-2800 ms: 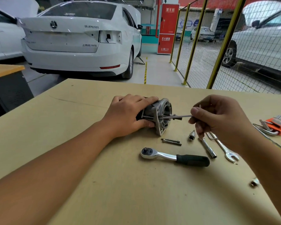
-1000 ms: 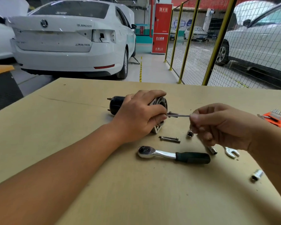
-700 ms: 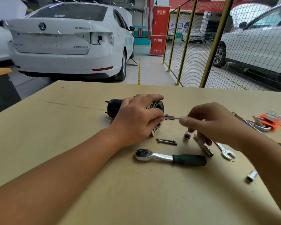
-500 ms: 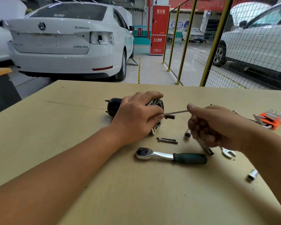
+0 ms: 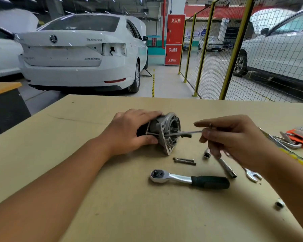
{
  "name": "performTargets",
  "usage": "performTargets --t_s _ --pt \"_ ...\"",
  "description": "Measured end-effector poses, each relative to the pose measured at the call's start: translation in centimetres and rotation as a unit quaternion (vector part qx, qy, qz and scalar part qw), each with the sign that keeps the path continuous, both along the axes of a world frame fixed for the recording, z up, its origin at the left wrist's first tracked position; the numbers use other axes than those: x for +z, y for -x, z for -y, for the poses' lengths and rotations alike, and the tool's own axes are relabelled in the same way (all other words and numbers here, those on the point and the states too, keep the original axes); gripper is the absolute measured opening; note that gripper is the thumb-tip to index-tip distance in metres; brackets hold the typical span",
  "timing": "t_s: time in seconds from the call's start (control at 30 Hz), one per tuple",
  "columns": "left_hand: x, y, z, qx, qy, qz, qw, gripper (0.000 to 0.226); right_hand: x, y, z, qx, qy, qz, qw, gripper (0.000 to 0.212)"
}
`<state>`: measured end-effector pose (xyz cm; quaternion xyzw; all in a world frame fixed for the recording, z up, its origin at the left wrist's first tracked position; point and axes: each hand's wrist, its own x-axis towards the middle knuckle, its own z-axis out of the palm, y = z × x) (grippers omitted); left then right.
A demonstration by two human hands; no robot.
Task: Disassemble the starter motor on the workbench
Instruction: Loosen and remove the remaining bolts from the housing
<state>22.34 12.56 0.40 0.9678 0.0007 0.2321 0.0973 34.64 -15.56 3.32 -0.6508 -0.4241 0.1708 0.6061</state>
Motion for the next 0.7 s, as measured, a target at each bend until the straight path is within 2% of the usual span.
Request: performTargets --t_s 0.1,0.2,0.27,0.37,0.43,0.57,0.7 --pt "-0.1 -0.2 0.2 0.034 -0.006 0.000 0.999 0.087 0.0 0.5 -1.0 0.027 -0.020 -0.226 0.974 0.026" --pt "-0.2 -0.2 0.6 0.054 0.007 0.008 0.998 0.089 0.4 0.2 -1.2 0.022 -0.030 -0.313 0.949 0.034" --pt "-0.2 -0.3 0.6 0.055 0.015 0.012 0.998 0.089 0.7 -0.3 -0.8 0.020 -0.009 -0.322 0.947 0.038" --pt "-0.5 -0.5 0.5 0.061 -0.004 0.001 0.998 0.091 0.7 -1.1 -0.1 0.012 0.094 -0.308 0.947 0.059" --pt "-0.7 -0.6 0.6 0.073 -0.024 -0.002 0.997 0.091 0.7 -1.3 0.4 0.053 0.146 -0.319 0.935 0.067" --pt "-0.6 -0.6 0.8 0.088 -0.033 -0.001 0.996 0.085 0.9 -1.6 1.0 0.125 0.130 -0.314 0.932 0.061" --pt "-0.5 -0.5 0.9 0.093 -0.032 0.007 0.995 0.083 0.8 -2.3 1.4 0.125 0.126 -0.216 0.960 0.054"
